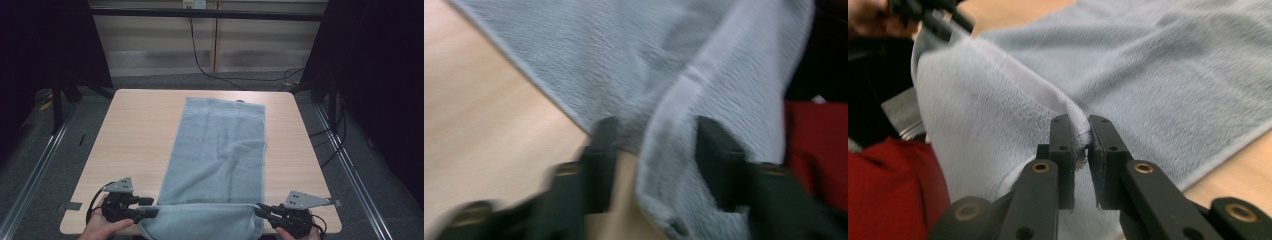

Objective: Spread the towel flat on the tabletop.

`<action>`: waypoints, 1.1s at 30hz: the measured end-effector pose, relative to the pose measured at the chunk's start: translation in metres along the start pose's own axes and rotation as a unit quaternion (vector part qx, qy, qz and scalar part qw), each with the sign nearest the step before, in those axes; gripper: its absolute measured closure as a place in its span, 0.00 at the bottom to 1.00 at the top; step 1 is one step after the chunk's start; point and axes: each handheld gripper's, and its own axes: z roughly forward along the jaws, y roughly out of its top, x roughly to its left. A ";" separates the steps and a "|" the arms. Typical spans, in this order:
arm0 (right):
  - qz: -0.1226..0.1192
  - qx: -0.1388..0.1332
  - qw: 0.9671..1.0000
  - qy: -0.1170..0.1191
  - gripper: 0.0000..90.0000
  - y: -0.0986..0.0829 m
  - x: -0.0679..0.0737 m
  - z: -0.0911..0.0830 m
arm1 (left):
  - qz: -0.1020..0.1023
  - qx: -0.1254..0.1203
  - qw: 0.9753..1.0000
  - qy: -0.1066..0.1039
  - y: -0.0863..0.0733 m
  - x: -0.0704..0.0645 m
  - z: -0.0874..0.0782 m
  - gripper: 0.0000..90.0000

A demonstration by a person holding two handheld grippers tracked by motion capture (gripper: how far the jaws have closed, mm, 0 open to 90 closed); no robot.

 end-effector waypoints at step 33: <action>0.016 0.034 0.999 -0.018 0.68 0.020 -0.042 0.029 | -0.021 -0.036 0.999 -0.017 0.053 0.035 0.026 0.68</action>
